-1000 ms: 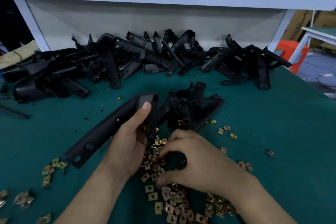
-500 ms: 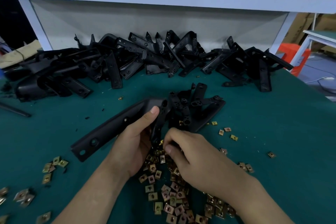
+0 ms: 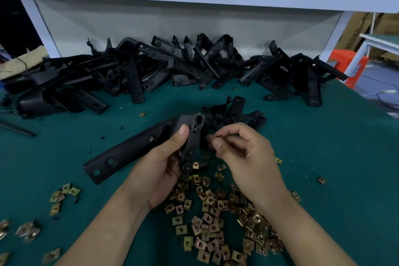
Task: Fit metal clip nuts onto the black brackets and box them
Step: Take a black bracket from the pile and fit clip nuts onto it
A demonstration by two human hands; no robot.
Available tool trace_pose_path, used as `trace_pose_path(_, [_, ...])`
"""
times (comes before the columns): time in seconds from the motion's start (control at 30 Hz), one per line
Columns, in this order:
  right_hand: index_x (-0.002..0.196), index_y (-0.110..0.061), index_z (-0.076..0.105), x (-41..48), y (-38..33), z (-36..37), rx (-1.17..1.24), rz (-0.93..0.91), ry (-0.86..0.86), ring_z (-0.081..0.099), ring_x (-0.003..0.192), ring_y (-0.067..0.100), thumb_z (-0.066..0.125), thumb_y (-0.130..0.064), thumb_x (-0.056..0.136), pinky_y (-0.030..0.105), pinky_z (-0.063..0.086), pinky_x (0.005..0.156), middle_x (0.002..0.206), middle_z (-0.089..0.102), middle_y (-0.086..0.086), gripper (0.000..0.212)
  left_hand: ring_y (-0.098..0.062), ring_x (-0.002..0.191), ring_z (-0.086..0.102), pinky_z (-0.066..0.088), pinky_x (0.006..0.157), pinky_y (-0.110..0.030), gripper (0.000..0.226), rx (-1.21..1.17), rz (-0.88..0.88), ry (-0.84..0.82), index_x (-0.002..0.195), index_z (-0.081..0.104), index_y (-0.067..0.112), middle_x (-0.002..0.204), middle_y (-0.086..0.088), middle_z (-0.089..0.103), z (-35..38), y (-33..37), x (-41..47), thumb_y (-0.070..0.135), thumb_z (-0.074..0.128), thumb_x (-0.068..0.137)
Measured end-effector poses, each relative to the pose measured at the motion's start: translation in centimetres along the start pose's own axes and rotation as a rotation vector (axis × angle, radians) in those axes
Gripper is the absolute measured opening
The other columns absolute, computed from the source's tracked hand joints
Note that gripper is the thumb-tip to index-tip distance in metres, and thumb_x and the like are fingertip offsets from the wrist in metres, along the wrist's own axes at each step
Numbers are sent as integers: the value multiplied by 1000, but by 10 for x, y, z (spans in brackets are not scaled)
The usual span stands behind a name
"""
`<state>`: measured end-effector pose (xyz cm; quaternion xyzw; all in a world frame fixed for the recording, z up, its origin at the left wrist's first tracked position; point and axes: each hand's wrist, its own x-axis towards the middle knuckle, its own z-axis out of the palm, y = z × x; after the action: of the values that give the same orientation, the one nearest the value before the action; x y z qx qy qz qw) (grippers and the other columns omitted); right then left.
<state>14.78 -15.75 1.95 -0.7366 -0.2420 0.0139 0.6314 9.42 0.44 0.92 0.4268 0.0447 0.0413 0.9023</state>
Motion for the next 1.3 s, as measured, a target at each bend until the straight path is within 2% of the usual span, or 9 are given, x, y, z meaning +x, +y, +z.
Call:
trace_pose_path(0.17, [91, -23, 78, 0, -6, 0, 360, 151, 0, 72, 87, 16, 71, -8, 92, 23, 55, 79, 87, 75, 1, 16, -23, 122, 65, 55, 91, -26, 44, 18, -13, -19, 120, 75, 18, 131, -11, 68, 4, -2, -2, 37, 72, 81])
trace_pose_path(0.3, [92, -12, 81, -1, -11, 1, 648, 269, -72, 73, 95, 18, 75, -10, 79, 21, 55, 83, 96, 77, 9, 14, -22, 122, 65, 56, 89, -24, 40, -23, -4, -44, 121, 74, 15, 131, -12, 68, 6, 0, -3, 34, 68, 86])
trace_pose_path(0.4, [93, -10, 81, -1, -15, 1, 681, 292, -74, 74, 97, 18, 77, -15, 71, 21, 56, 84, 99, 77, 12, 23, -22, 122, 65, 55, 90, -25, 37, -24, 2, -41, 119, 76, 15, 130, -12, 69, 7, 1, -4, 33, 67, 87])
trace_pose_path(0.63, [99, -11, 80, -3, -18, 3, 706, 328, -42, 73, 89, 18, 75, -5, 69, 22, 57, 77, 101, 76, 12, 31, -24, 124, 64, 55, 97, -29, 37, -28, -25, -45, 122, 73, 14, 131, -13, 68, 7, 0, -5, 33, 66, 91])
trace_pose_path(0.73, [96, -10, 80, -3, -19, 4, 727, 353, -8, 72, 86, 17, 76, -7, 68, 22, 57, 74, 99, 76, 13, 29, -23, 121, 65, 56, 92, -25, 33, -39, -35, -30, 120, 74, 12, 129, -13, 69, 9, -1, -6, 29, 61, 95])
trace_pose_path(0.87, [94, -13, 81, -3, -20, 5, 733, 354, 5, 71, 86, 15, 76, -7, 67, 21, 57, 75, 99, 76, 11, 28, -22, 117, 68, 57, 89, -25, 35, -51, -43, -4, 118, 75, 11, 127, -13, 70, 10, -2, -6, 28, 64, 90])
trace_pose_path(1.07, [95, -15, 80, -3, -20, 6, 719, 365, 16, 71, 86, 14, 73, 2, 79, 20, 56, 74, 100, 76, 10, 25, -25, 120, 66, 55, 97, -29, 34, -50, -57, 19, 118, 75, 12, 128, -14, 69, 9, -3, -5, 29, 64, 91])
trace_pose_path(1.17, [93, -17, 81, -4, -19, 7, 712, 372, 29, 70, 86, 14, 71, 4, 82, 20, 56, 74, 99, 76, 10, 25, -23, 116, 68, 57, 92, -27, 34, -43, -55, 28, 117, 76, 13, 126, -13, 70, 9, -3, -5, 30, 69, 89])
trace_pose_path(1.3, [91, -19, 81, -5, -20, 8, 693, 365, 20, 69, 86, 13, 72, 2, 81, 19, 55, 73, 100, 77, 9, 25, -25, 121, 65, 56, 93, -28, 49, -47, -61, 12, 122, 72, 9, 130, -15, 68, 9, -3, -5, 33, 75, 79])
